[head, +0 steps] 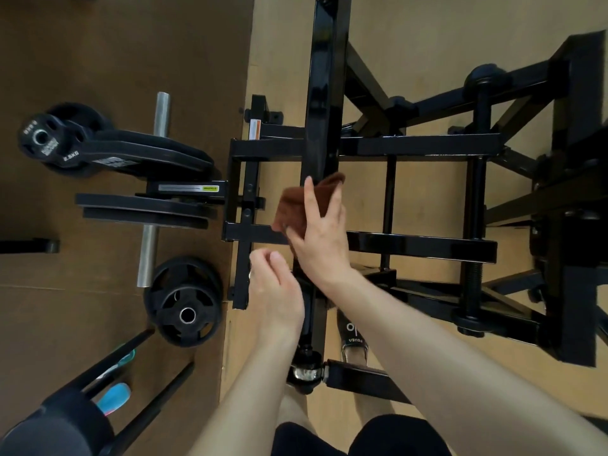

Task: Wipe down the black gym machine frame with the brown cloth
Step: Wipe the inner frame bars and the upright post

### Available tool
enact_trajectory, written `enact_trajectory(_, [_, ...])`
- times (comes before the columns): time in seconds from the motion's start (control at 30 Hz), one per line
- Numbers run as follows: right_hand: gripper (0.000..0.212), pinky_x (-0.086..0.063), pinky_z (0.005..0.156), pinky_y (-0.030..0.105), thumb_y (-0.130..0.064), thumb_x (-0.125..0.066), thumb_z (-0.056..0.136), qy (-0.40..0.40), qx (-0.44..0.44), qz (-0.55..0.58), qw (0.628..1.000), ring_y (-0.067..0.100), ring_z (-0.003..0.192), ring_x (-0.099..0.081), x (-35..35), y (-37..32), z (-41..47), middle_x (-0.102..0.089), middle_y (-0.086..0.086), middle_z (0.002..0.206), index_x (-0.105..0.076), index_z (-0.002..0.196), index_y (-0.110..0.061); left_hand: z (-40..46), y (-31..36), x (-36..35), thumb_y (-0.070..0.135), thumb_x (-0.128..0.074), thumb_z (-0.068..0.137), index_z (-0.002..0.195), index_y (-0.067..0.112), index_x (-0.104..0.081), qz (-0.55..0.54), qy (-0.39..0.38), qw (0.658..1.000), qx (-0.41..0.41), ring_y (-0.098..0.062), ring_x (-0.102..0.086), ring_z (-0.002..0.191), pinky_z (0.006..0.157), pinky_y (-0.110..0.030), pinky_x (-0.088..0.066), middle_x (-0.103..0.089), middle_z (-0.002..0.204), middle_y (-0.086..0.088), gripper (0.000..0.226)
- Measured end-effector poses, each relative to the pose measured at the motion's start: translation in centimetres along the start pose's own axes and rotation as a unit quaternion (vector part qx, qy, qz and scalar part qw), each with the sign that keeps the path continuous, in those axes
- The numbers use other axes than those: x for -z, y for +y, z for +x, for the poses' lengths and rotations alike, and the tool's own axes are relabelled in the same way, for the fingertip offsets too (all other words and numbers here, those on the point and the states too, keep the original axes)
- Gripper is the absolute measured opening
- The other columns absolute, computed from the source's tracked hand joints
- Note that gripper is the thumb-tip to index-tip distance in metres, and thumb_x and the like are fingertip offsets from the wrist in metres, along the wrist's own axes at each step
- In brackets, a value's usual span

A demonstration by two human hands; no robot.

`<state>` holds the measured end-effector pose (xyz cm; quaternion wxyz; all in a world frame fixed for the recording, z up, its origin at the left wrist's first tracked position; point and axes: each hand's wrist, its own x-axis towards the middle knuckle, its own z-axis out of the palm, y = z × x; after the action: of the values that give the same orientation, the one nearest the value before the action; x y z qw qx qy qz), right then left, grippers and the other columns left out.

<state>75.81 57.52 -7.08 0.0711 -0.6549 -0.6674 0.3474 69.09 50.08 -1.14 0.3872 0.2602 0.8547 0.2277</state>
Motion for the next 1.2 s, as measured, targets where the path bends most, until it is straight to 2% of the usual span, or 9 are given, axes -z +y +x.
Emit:
enact_trajectory(0.13, [0.082, -0.033, 0.12, 0.055, -0.05, -0.05, 0.103, 0.045, 0.003, -0.004, 0.999, 0.039, 0.149, -0.021, 2.1, -0.7, 7.8, 0.01, 0.016, 0.168, 0.002, 0.164, -0.034, 4.5, 3.3, -4.0, 0.04, -0.028, 0.11, 0.124, 0.017, -0.051, -0.078, -0.01, 0.995, 0.066, -0.024, -0.059, 0.102, 0.078, -0.036, -0.04, -0.061, 0.11, -0.002, 0.035])
enact_trajectory(0.23, [0.077, -0.036, 0.118, 0.055, -0.05, -0.045, 0.105, 0.062, 0.002, -0.03, 0.998, 0.04, 0.148, -0.024, 3.9, -1.3, 13.5, 0.007, 0.018, 0.168, 0.001, 0.164, -0.033, 6.3, 5.2, -7.2, 0.047, -0.019, 0.11, 0.133, 0.022, -0.048, -0.047, -0.021, 0.995, 0.08, -0.013, -0.051, 0.101, 0.087, -0.036, -0.036, -0.05, 0.107, 0.011, 0.045])
enact_trajectory(0.4, [0.074, -0.041, 0.115, 0.054, -0.047, -0.047, 0.105, 0.077, -0.009, -0.031, 0.996, 0.038, 0.146, -0.028, 6.4, -2.3, 20.1, 0.002, 0.017, 0.168, -0.003, 0.163, -0.034, 7.0, 5.0, -9.0, 0.059, -0.013, 0.104, 0.109, 0.032, -0.054, 0.039, 0.03, 0.997, 0.054, -0.017, -0.06, 0.092, 0.083, -0.039, -0.052, -0.059, 0.095, 0.01, 0.049])
enact_trajectory(0.63, [0.083, -0.034, 0.12, 0.054, -0.036, -0.061, 0.1, 0.094, 0.035, 0.07, 0.993, 0.029, 0.152, -0.018, 4.3, -1.0, 14.8, 0.002, 0.0, 0.169, -0.006, 0.163, -0.038, 7.1, 5.2, -9.1, 0.052, -0.02, 0.106, 0.086, 0.037, -0.044, 0.052, 0.038, 0.997, 0.053, -0.015, -0.058, 0.078, 0.072, -0.037, -0.052, -0.053, 0.08, 0.014, 0.034])
enact_trajectory(0.77, [0.083, -0.024, 0.126, 0.05, -0.035, -0.061, 0.101, 0.037, 0.022, 0.091, 0.995, 0.023, 0.157, -0.005, 2.4, 0.1, 8.7, 0.014, -0.014, 0.166, -0.004, 0.159, -0.05, 7.4, 4.3, -9.0, 0.051, -0.046, 0.103, 0.101, 0.043, -0.045, 0.087, 0.007, 0.995, 0.038, -0.01, -0.058, 0.074, 0.065, -0.032, -0.054, -0.058, 0.087, 0.015, 0.009])
enact_trajectory(0.83, [0.078, -0.022, 0.126, 0.051, -0.037, -0.059, 0.101, 0.042, 0.023, 0.066, 0.997, 0.026, 0.158, 0.003, 2.4, 0.3, 9.2, 0.019, -0.009, 0.167, -0.01, 0.161, -0.046, 7.5, 4.4, -8.9, 0.053, -0.044, 0.104, 0.107, 0.041, -0.05, 0.087, 0.0, 0.995, 0.044, -0.011, -0.057, 0.076, 0.063, -0.029, -0.049, -0.053, 0.085, 0.017, 0.014])
enact_trajectory(0.93, [0.072, -0.019, 0.126, 0.055, -0.041, -0.057, 0.101, 0.048, 0.041, 0.03, 0.998, 0.031, 0.157, 0.007, 3.6, -0.3, 12.4, 0.02, 0.0, 0.168, -0.019, 0.162, -0.04, 7.6, 5.2, -8.9, 0.053, -0.023, 0.106, 0.088, 0.035, -0.048, 0.06, 0.018, 0.996, 0.068, -0.021, -0.062, 0.081, 0.077, -0.041, -0.055, -0.059, 0.085, 0.008, 0.036])
enact_trajectory(1.07, [0.068, -0.023, 0.123, 0.059, -0.041, -0.058, 0.101, 0.069, 0.028, 0.018, 0.997, 0.037, 0.156, -0.003, 6.4, -1.5, 19.4, 0.013, 0.0, 0.167, -0.023, 0.161, -0.038, 7.2, 5.7, -8.7, 0.051, -0.017, 0.106, 0.089, 0.03, -0.051, 0.053, 0.026, 0.996, 0.065, -0.019, -0.059, 0.076, 0.078, -0.043, -0.055, -0.061, 0.083, 0.002, 0.043])
enact_trajectory(1.2, [0.067, -0.028, 0.122, 0.058, -0.037, -0.059, 0.102, 0.085, 0.019, 0.028, 0.996, 0.035, 0.156, -0.009, 7.5, -2.1, 23.1, 0.004, 0.002, 0.169, -0.025, 0.16, -0.037, 7.1, 5.3, -8.8, 0.053, -0.017, 0.106, 0.103, 0.032, -0.054, 0.051, 0.03, 0.996, 0.062, -0.021, -0.062, 0.086, 0.085, -0.044, -0.055, -0.063, 0.091, 0.003, 0.043])
